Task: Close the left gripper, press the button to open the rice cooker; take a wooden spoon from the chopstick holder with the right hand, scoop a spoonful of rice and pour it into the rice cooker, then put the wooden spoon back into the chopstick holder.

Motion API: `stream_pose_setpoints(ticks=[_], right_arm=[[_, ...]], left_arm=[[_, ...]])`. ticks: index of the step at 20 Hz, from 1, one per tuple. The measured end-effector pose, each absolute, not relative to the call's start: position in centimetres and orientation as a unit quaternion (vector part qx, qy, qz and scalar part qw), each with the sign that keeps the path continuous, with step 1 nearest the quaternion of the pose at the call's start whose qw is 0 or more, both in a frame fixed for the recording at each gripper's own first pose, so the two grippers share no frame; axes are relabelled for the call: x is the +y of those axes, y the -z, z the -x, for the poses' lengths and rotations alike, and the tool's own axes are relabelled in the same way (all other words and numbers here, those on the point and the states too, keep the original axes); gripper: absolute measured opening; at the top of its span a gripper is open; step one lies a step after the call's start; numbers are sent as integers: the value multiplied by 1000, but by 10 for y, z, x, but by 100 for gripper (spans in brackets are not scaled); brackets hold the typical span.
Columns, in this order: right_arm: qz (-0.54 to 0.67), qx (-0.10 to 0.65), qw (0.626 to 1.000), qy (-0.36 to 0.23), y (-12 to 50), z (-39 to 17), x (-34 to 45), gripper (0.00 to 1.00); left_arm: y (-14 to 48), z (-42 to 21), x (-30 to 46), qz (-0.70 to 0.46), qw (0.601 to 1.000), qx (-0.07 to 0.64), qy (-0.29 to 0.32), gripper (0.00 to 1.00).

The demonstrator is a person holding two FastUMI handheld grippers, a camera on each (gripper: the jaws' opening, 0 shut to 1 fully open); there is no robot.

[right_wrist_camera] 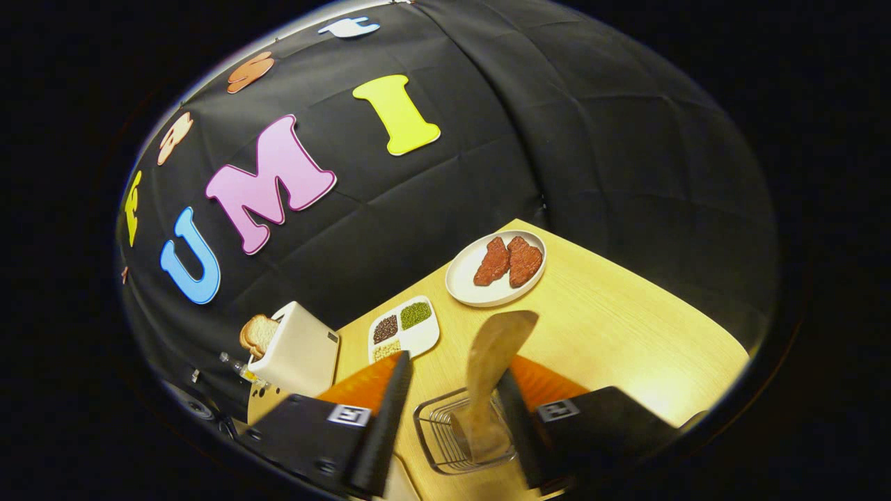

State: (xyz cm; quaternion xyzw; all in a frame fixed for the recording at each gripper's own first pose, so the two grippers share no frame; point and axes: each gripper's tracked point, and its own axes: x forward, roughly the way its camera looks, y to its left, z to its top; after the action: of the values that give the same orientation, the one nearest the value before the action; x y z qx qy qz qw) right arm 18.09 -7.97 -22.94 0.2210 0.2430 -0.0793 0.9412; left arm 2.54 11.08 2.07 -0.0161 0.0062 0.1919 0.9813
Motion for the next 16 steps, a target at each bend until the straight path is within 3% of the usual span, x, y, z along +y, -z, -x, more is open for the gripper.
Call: stream_pose_setpoints(ticks=[2,9,16], right_arm=[[-210,239,944,86,221,-167,-82,99],[-167,237,951,109,198,-91,-91,99],[-103,223,964,102,172,-10,-73,98]], left_arm=[[-46,-25,126,-17,977,-33,-211,95],[-92,-59,157,-69,976,-96,-184,92],[-100,-104,187,-71,979,-111,-153,94]])
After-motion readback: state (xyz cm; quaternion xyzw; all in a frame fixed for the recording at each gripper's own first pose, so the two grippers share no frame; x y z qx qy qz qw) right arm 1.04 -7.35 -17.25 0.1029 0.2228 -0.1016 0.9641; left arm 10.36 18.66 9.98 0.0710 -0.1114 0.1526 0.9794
